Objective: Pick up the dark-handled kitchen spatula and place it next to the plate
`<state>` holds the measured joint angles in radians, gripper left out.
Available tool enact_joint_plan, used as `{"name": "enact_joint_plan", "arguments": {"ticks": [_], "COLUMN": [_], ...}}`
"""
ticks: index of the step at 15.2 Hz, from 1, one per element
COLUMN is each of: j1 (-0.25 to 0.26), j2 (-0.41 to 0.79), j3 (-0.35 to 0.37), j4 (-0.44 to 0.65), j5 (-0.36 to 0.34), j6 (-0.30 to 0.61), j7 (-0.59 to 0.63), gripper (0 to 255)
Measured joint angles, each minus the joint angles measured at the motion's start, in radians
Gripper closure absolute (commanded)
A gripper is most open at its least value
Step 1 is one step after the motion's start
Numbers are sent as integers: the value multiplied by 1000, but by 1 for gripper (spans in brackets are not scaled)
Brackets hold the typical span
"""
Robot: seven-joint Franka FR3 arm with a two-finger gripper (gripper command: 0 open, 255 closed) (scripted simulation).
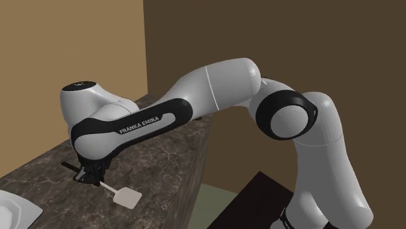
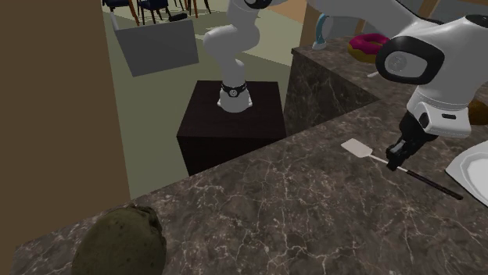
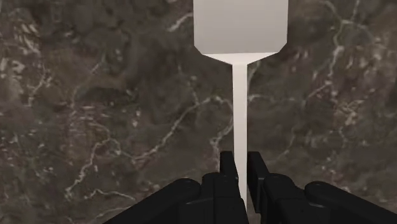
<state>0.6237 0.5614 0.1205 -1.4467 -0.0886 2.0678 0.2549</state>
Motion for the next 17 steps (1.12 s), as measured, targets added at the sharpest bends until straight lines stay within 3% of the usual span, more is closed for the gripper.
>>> {"name": "enact_joint_plan", "arguments": {"ticks": [10, 11, 17], "j1": [1, 1, 1], "j2": [19, 19, 19], "j3": [-1, -1, -1], "j4": [-19, -19, -19], "j5": [-3, -3, -3], "j6": [38, 38, 38], "j7": [3, 3, 3], "gripper": [255, 0, 0]}}
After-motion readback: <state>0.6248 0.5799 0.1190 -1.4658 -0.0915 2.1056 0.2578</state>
